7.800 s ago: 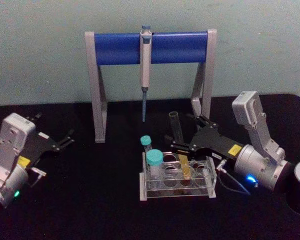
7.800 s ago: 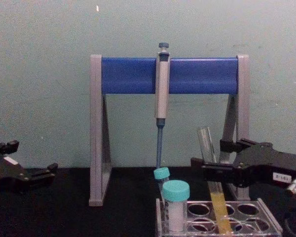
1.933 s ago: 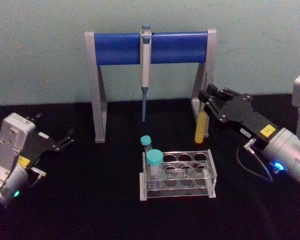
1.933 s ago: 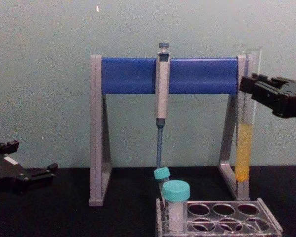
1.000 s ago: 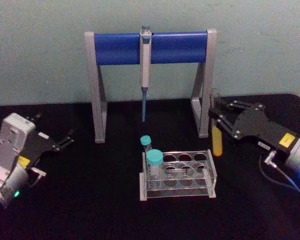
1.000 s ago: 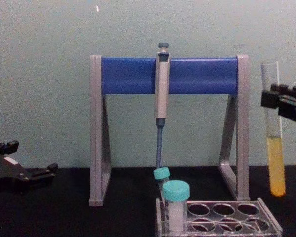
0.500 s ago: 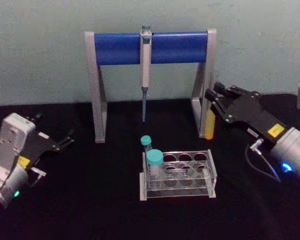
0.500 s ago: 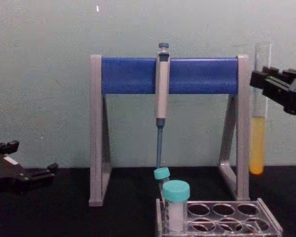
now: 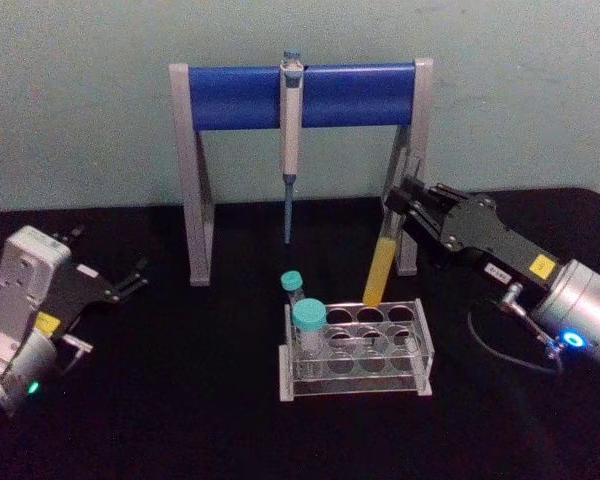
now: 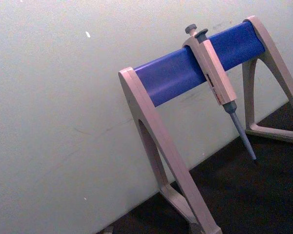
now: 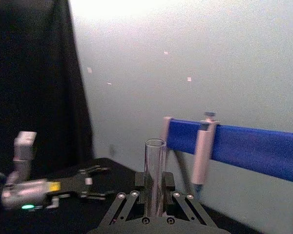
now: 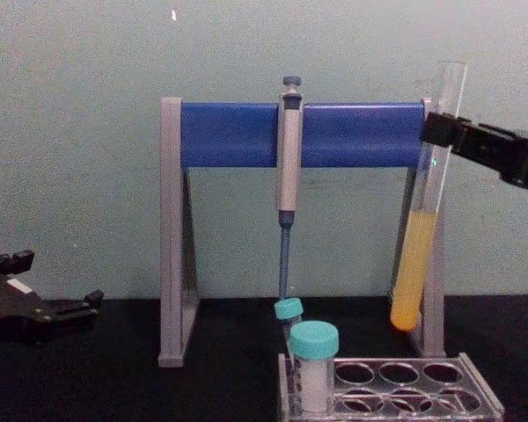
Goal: Pick up the test tube from the test tube rack, shake it, then place it back into the test tube rack.
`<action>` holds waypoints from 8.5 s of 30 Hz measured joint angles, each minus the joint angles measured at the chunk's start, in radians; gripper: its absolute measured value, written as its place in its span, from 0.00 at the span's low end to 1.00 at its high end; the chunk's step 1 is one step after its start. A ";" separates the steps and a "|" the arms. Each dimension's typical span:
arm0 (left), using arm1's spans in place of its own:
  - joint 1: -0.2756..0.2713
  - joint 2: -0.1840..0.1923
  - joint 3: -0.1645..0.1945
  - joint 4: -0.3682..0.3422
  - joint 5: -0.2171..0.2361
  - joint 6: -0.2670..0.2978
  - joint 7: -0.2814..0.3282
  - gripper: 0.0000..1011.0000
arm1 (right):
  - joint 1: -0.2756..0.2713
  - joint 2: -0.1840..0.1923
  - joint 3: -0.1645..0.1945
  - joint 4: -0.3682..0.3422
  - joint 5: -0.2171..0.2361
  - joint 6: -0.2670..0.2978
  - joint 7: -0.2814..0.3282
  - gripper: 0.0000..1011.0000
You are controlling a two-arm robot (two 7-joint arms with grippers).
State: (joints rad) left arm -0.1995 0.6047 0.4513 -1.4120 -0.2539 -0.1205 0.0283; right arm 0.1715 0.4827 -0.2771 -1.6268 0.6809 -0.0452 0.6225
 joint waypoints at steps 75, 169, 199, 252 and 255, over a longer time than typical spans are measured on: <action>0.000 0.000 0.000 0.000 0.000 0.000 0.000 0.99 | -0.004 0.103 -0.033 -0.016 -0.112 -0.036 -0.055 0.23; 0.000 0.000 0.000 0.000 0.000 0.000 0.000 0.99 | 0.119 -0.036 -0.149 0.273 -0.173 -0.067 -0.014 0.23; 0.000 0.000 0.000 0.000 0.000 0.000 0.000 0.99 | 0.124 -0.035 -0.154 0.278 -0.185 -0.051 -0.023 0.23; 0.000 0.000 0.000 0.000 0.000 0.000 0.000 0.99 | 0.016 -0.037 -0.045 0.097 -0.269 -0.097 -0.267 0.99; 0.000 0.000 0.000 0.000 0.000 0.000 0.000 0.99 | -0.015 -0.055 -0.014 0.056 -0.347 -0.096 -0.398 0.99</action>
State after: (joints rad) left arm -0.1995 0.6047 0.4514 -1.4120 -0.2539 -0.1205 0.0283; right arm 0.1564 0.4279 -0.2909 -1.5707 0.3335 -0.1417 0.2247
